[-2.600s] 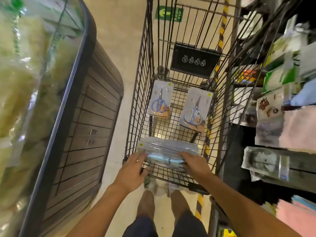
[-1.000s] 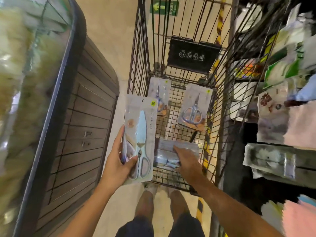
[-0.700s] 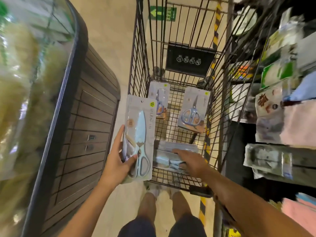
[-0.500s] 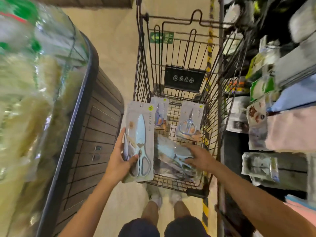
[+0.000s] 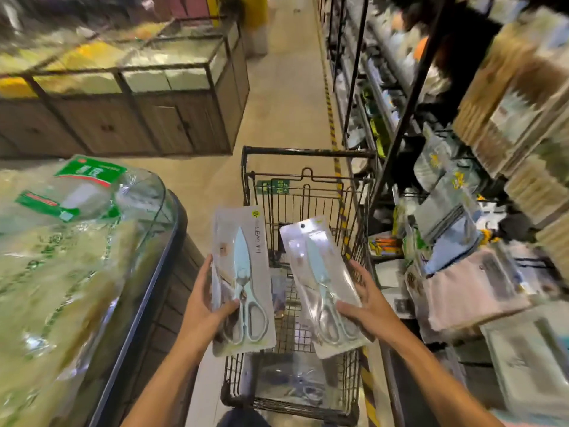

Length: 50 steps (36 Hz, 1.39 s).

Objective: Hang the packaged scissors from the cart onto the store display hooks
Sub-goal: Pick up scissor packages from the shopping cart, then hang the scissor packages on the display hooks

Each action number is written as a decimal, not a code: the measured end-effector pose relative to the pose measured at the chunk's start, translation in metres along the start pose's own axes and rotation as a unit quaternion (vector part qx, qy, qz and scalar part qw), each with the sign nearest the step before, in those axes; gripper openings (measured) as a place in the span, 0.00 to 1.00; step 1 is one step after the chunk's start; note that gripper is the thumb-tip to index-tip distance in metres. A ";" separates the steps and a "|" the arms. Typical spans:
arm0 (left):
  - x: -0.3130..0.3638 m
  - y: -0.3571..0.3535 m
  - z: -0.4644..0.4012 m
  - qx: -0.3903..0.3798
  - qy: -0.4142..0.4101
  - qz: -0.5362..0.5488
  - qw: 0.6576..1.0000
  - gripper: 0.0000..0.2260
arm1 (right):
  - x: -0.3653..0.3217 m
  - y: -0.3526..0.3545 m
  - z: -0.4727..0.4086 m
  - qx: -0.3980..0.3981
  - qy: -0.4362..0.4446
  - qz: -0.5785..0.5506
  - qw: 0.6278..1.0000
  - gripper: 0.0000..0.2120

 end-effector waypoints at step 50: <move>0.023 -0.134 0.464 -0.624 -0.254 0.002 0.738 0.42 | -0.021 -0.220 0.730 0.757 0.130 0.022 0.640 0.37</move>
Point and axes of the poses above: each hand's wrist, its own z-axis away from the middle knuckle, its own y-axis out of the back of the hand, x = y × z, the point moved 3 cm from there along -z, towards the middle knuckle, and after that the axes turned 7 degrees about y, right-handed, at the moved point
